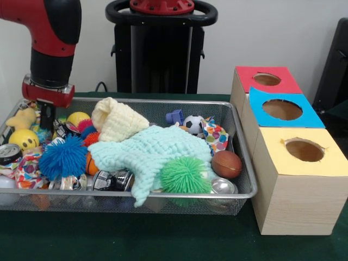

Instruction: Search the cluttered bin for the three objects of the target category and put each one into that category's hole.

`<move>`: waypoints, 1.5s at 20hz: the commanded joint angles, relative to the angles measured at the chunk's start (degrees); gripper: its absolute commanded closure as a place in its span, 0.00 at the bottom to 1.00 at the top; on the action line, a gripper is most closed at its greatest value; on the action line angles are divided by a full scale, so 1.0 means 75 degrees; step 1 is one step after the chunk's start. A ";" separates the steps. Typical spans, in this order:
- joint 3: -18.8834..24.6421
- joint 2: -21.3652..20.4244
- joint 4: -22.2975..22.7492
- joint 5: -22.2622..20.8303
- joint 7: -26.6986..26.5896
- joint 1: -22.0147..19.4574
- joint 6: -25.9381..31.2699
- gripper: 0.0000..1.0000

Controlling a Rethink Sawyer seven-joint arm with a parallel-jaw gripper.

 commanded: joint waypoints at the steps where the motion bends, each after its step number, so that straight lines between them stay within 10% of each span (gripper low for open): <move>1: 0.0508 0.0293 -0.0165 0.0277 0.0710 -0.0198 -0.0127 1.00; 18: 0.0630 -0.1116 0.1143 0.0877 0.0710 -0.0083 0.0361 1.00; 28: 0.0860 -0.0816 0.1169 0.0859 0.0502 -0.0419 -0.0047 1.00; 29: 0.0825 -0.0787 0.1094 0.0767 0.0409 -0.0379 -0.0005 0.00; 30: 0.0793 -0.0728 0.1046 0.0764 0.0454 -0.0358 -0.0052 0.00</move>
